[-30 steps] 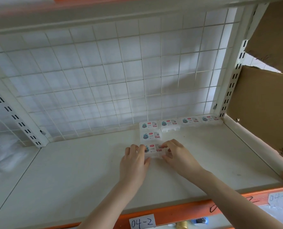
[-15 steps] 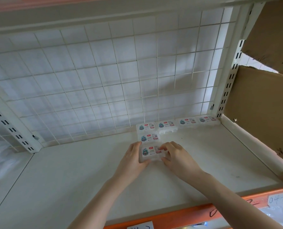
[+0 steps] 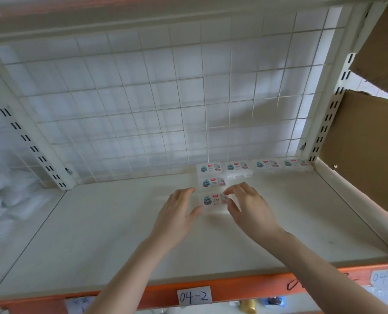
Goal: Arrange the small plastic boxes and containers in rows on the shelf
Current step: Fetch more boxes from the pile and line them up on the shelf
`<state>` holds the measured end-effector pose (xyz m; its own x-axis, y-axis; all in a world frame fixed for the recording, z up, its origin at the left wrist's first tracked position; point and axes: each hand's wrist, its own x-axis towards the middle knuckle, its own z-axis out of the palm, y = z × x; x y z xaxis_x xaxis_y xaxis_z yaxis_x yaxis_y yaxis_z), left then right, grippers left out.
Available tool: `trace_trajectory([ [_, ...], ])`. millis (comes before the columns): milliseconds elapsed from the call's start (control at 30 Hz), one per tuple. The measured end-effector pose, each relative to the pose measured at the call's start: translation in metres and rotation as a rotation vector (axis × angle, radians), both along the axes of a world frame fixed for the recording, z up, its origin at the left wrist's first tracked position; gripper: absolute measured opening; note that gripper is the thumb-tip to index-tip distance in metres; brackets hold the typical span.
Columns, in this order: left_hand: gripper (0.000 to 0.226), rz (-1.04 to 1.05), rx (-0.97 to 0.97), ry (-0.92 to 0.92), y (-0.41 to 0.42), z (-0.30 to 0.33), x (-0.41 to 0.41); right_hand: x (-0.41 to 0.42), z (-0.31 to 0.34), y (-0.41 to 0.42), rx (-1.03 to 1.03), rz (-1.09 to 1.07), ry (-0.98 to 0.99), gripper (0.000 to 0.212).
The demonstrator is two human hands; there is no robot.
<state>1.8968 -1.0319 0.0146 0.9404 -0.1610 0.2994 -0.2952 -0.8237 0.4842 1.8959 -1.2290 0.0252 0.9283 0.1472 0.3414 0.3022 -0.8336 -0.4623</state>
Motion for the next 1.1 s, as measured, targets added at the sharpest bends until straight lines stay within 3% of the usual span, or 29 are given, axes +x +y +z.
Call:
trace_trajectory([
  [133,0.030,0.110,0.006,-0.074,0.031,0.005,-0.025,-0.005,0.004,0.027,0.019,0.147,-0.044,0.017],
  [300,0.022,0.297,0.055,-0.071,0.089,0.008,-0.060,-0.013,0.007,0.091,-0.019,0.355,-0.055,0.019],
  [767,0.031,0.689,0.158,-0.009,0.290,0.028,-0.164,-0.058,0.019,0.325,-0.137,0.781,0.027,0.023],
  [1100,0.035,0.802,0.241,-0.042,0.386,0.034,-0.176,-0.072,0.022,0.436,-0.215,0.859,0.038,0.034],
])
